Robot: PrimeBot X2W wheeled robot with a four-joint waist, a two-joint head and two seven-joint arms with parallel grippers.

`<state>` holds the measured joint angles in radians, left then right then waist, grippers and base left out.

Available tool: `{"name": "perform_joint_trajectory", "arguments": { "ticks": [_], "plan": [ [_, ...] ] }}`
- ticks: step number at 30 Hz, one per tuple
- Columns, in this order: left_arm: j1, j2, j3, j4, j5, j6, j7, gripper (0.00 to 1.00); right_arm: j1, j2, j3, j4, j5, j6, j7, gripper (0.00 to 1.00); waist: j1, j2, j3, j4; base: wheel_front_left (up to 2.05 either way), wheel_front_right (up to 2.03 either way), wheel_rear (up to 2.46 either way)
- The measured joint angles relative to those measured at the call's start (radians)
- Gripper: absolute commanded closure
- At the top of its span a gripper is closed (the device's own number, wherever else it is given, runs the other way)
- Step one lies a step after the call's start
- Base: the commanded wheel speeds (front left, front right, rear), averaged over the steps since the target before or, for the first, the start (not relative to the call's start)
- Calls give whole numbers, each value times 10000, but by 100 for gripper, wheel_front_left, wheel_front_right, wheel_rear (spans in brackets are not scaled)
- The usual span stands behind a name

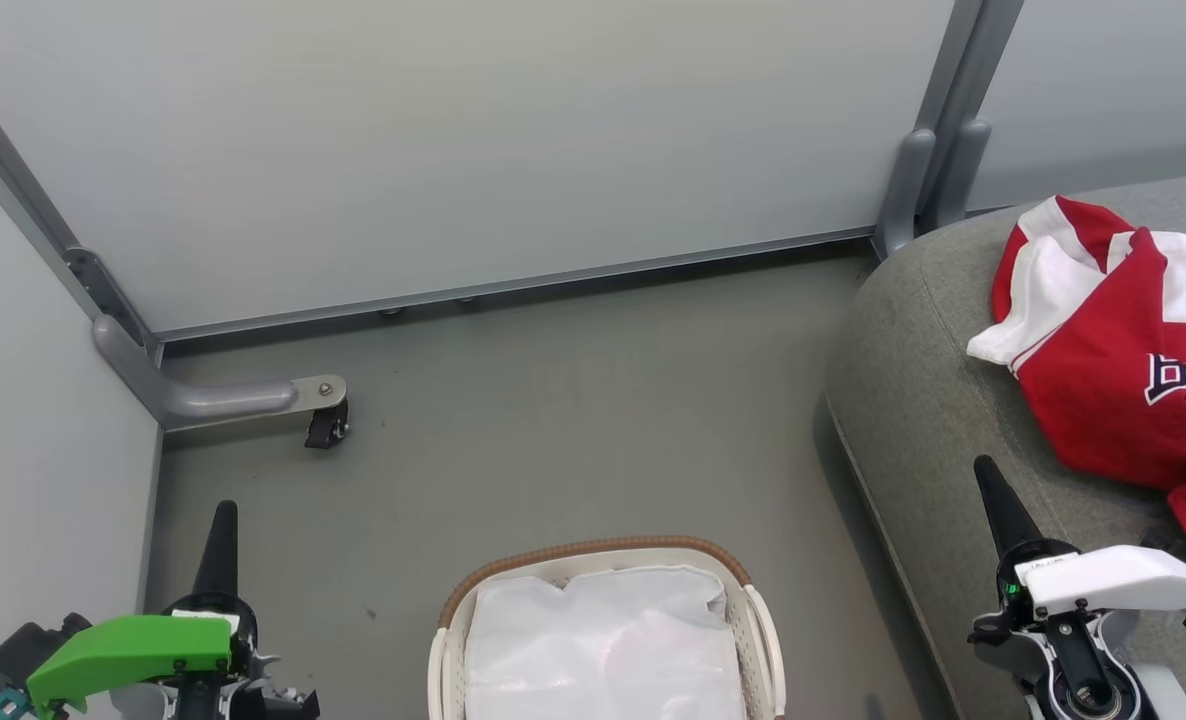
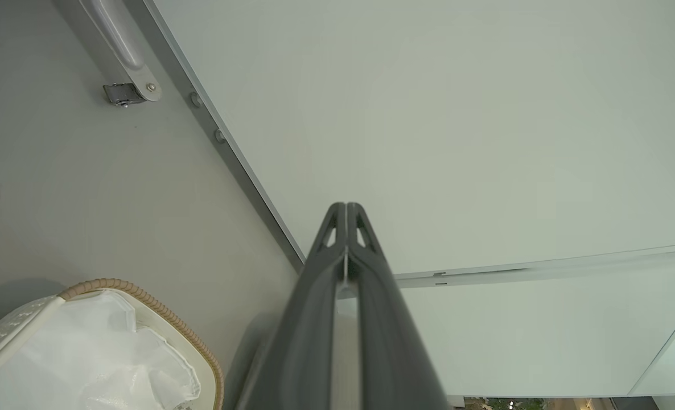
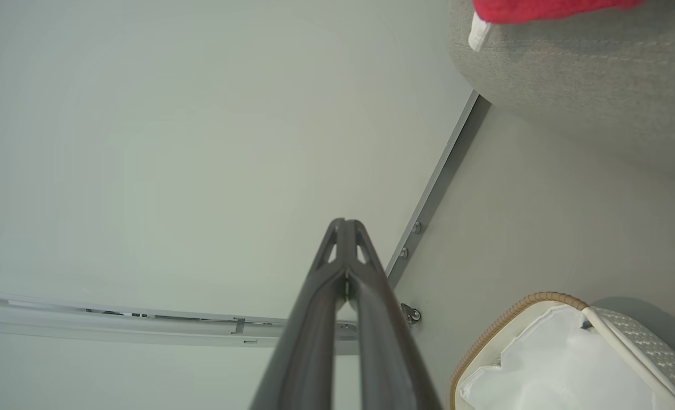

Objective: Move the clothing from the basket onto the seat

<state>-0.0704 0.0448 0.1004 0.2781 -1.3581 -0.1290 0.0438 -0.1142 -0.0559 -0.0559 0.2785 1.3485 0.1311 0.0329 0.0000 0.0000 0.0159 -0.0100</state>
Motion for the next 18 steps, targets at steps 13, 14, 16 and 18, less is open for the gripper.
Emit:
{"name": "perform_joint_trajectory", "arguments": {
  "ticks": [13,14,16,18],
  "plan": [
    [-129,6,44,-132,-968,0,272,100,5,0,-188,-134,1049,0,282,100,0,0,-46,36,0,0,0],
    [-133,6,48,-140,-1026,0,303,100,5,0,-198,-140,1108,0,299,100,0,0,-49,38,0,0,0],
    [-137,8,56,-153,-1181,0,349,100,5,0,-224,-155,1287,0,332,100,0,0,-57,44,0,0,0],
    [-145,10,61,-169,-1327,0,389,100,6,0,-249,-173,1429,0,380,100,0,0,-63,49,0,0,0]
  ]
}}
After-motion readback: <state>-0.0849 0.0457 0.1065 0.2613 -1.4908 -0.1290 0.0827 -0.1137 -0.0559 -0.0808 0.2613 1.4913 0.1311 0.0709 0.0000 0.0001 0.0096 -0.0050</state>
